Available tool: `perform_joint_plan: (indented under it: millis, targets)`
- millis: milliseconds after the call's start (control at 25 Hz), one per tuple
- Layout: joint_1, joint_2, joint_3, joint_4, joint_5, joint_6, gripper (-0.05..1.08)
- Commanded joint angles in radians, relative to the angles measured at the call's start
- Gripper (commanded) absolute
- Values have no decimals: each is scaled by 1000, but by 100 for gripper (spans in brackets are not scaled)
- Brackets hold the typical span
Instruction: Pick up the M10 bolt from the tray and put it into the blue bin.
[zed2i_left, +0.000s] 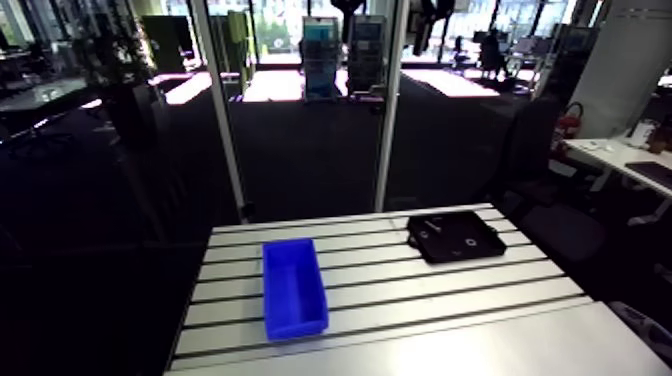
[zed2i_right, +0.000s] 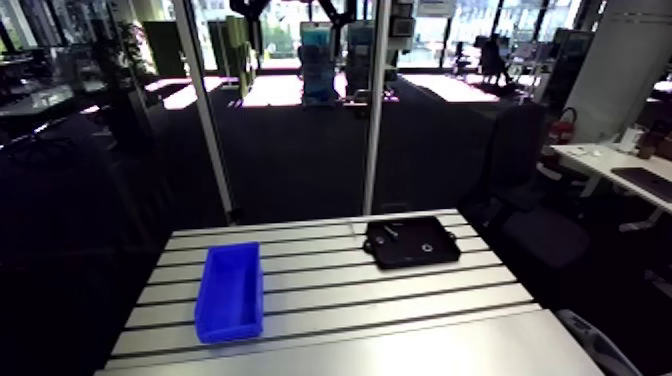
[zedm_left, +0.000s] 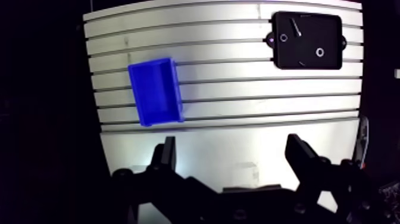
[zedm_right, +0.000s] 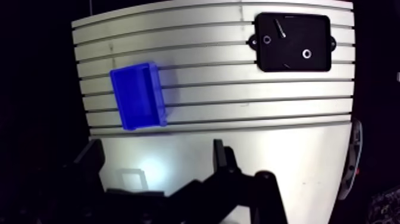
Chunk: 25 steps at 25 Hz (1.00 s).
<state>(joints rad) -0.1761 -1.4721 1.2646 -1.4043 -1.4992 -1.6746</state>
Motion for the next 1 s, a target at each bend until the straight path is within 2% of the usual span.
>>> perform_joint_plan:
  millis: [40, 360, 600, 1000]
  targets:
    - [-2, 5, -9, -2, -2, -10, 1]
    - [-7, 31, -29, -2, -3, -76, 1]
    - [-16, 75, -55, -2, -8, -145, 1]
    - [-171, 157, -123, -3, -5, -328, 1]
